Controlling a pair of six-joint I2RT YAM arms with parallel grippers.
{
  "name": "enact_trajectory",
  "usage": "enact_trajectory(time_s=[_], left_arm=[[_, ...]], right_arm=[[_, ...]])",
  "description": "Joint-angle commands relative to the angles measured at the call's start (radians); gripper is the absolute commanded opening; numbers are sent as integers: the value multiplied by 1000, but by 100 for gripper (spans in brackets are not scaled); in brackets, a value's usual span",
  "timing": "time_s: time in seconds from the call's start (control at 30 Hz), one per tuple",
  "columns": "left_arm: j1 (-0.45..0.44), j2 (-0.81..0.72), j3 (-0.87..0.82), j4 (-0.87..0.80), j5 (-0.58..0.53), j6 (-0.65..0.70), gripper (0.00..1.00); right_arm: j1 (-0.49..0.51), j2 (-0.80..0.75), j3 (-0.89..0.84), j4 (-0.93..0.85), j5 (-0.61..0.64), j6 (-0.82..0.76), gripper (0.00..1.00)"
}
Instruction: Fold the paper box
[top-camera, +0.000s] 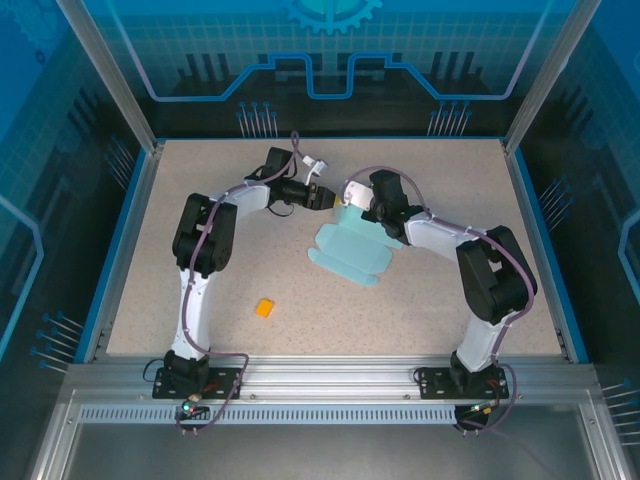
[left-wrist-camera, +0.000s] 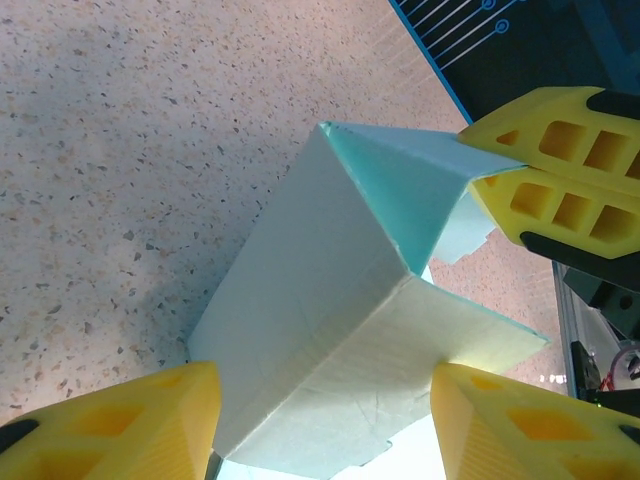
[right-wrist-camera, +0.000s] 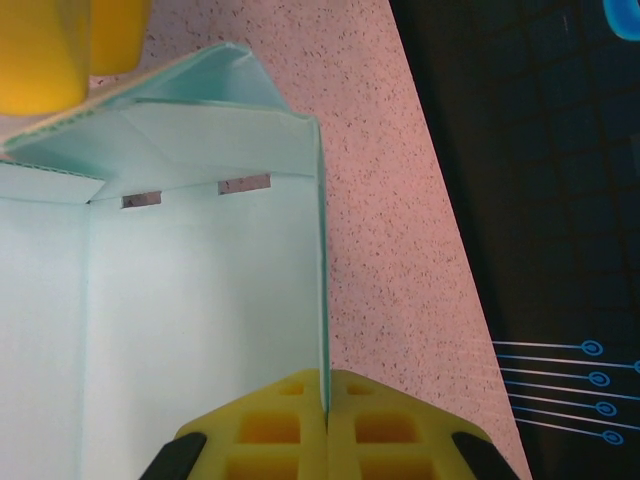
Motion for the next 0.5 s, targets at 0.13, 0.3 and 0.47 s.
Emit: enact_trajectory(time_s=[0.13, 0.3, 0.47], left_arm=[[-27, -28, -32, 68, 32, 36, 58], [-32, -49, -71, 114, 22, 37, 58], [-33, -93, -139, 158, -14, 40, 58]], right_arm=[[-4, -28, 30, -36, -60, -5, 0], [-4, -36, 17, -41, -79, -15, 0], [-4, -51, 14, -58, -102, -8, 0]])
